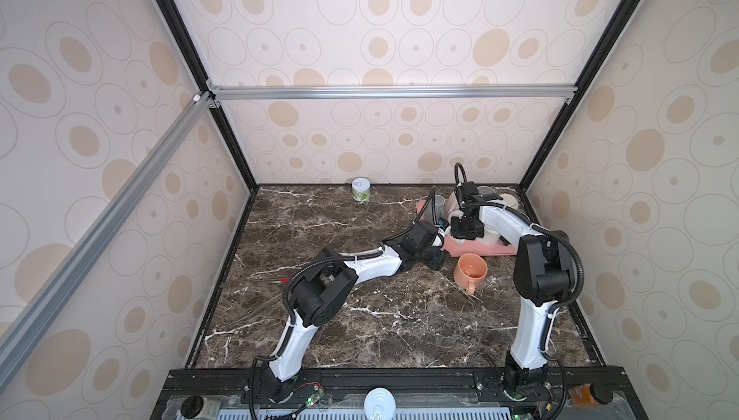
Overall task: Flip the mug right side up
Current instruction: 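Grasp the upside-down white ribbed-bottom mug with the right gripper and lift it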
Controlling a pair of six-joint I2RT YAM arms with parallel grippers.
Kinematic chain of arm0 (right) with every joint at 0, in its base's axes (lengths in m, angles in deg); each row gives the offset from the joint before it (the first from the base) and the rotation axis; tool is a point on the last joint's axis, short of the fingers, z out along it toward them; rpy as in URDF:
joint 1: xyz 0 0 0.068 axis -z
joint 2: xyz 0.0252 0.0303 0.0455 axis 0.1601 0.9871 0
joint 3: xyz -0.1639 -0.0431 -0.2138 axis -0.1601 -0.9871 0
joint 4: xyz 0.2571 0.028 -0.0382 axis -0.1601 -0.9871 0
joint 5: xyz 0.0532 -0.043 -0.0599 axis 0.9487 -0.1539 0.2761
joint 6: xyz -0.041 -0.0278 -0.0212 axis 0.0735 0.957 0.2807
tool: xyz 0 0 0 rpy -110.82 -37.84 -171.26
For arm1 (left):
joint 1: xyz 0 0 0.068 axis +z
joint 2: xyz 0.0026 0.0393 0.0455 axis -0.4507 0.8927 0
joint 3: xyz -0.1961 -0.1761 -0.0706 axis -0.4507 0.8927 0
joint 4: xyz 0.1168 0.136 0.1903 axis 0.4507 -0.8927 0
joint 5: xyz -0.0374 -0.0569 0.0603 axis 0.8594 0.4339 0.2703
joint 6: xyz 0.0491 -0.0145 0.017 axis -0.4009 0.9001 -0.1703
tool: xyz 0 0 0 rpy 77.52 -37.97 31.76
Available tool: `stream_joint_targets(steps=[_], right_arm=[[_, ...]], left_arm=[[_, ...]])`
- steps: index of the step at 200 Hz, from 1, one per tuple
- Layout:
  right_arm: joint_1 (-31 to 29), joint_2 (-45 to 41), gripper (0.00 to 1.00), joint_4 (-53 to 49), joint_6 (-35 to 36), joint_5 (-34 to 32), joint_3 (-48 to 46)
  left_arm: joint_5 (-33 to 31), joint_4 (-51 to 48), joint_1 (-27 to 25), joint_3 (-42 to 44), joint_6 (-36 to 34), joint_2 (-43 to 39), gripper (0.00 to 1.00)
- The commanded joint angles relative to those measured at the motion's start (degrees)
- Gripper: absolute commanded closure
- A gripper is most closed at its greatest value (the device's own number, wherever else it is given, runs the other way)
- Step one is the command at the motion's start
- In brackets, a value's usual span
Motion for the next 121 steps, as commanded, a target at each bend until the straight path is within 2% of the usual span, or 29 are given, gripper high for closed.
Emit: stream_joint_targets(steps=[1,43,121], right_arm=[[-2.0,-4.4,0.87,0.2,-3.3,-2.1,-3.4],[-5.5,-7.0,0.89,3.1,-5.1,-2.8,-8.8],[-7.8,-5.5,0.89,3.6,-2.5,-1.1,-7.8]], left_arm=[[-0.4,-1.1,0.7,1.0,-1.4,-2.8,0.31],[-0.8,-1.3,0.7,3.0,-1.5,-4.6,0.31],[-1.8,-0.9,0.6,4.9,-1.2,-6.2,0.31]])
